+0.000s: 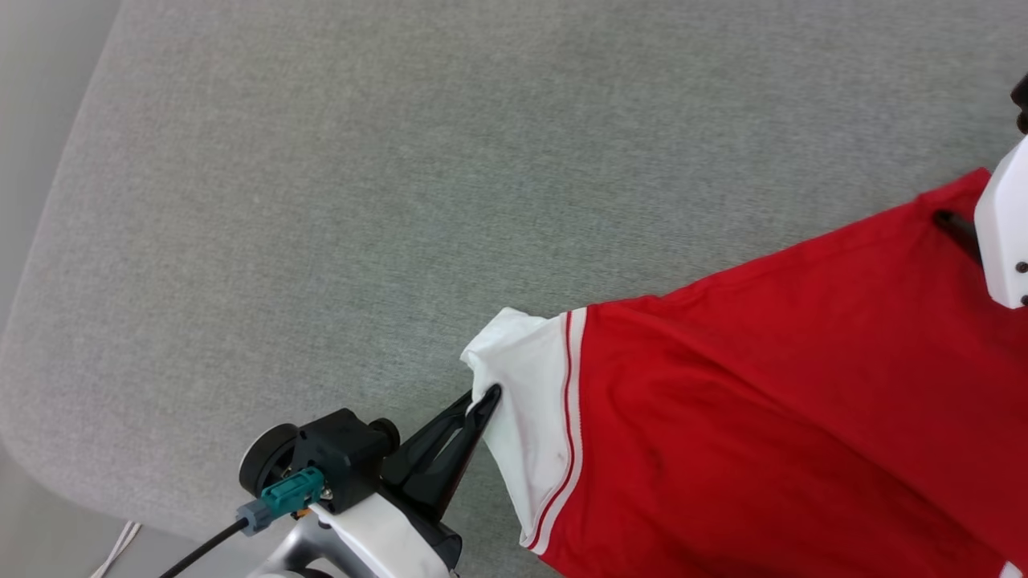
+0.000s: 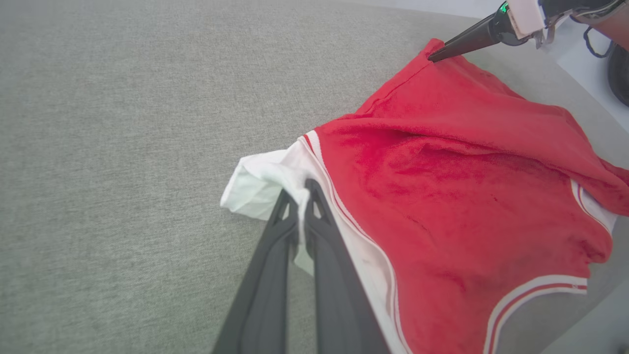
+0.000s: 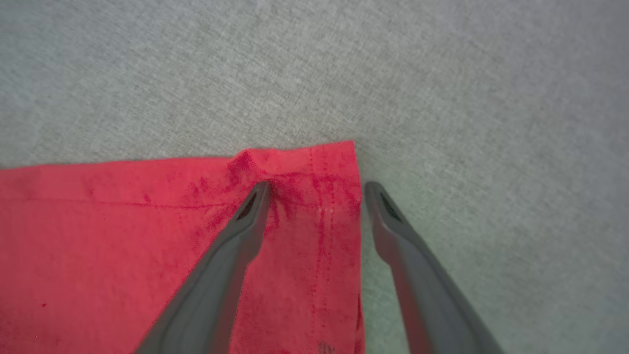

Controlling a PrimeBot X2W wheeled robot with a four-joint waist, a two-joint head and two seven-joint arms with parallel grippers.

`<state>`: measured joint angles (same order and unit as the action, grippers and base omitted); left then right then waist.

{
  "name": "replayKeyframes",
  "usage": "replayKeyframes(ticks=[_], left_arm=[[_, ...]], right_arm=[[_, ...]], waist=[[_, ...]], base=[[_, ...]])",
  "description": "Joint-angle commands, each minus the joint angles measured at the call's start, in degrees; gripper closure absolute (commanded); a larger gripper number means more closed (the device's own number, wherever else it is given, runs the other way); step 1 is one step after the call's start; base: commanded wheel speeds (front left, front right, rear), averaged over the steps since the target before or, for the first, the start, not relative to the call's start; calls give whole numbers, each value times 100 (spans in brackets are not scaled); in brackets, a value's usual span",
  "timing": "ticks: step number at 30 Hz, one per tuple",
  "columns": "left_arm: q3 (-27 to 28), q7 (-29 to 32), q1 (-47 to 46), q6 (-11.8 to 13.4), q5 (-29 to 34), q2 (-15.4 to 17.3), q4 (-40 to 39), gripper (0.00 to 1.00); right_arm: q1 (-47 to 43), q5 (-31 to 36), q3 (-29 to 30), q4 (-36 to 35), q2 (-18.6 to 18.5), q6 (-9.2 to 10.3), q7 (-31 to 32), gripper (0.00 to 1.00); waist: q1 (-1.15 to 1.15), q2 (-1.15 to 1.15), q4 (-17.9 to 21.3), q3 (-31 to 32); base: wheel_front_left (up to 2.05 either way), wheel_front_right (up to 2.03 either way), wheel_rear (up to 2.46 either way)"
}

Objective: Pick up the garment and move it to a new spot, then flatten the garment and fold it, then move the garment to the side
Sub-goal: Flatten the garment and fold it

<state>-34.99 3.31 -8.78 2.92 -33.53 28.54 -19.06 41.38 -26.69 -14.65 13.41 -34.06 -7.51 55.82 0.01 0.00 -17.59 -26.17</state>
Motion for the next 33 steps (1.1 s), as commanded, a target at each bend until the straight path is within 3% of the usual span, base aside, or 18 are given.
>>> replayKeyframes(ticks=[1, 7, 8, 9, 20, 33], left_arm=[[-20, -39, -69, -33, 8, -30, 22, 100], [-31, -151, -142, -73, 11, -95, 167, 100], [-36, -151, -153, -75, 18, -95, 178, 100], [-40, -155, -161, -75, 22, -99, 194, 100], [100, -261, -84, 17, -39, -2, 230, 100], [561, -228, 115, 355, 27, 497, -156, 100]], right_arm=[[88, 24, -32, 116, -65, 3, 21, 0], [-319, -65, -362, 786, -117, 4, 428, 0], [-380, -83, -426, 787, -144, 3, 494, 84], [-428, -108, -468, 780, -165, 2, 504, 100], [-205, -123, -363, 809, -119, 4, -253, 100], [240, -489, -658, 720, -6, 4, -1508, 100]], waist=[[-1, 0, -185, -149], [-1, 0, -360, -230], [-1, 0, -363, -225], [-1, 0, -361, -212], [-1, 0, -64, 292], [-1, 0, 752, 1569]], base=[[0, 0, 0], [0, 0, 0], [0, 0, 0], [0, 0, 0], [0, 0, 0], [0, 0, 0]])
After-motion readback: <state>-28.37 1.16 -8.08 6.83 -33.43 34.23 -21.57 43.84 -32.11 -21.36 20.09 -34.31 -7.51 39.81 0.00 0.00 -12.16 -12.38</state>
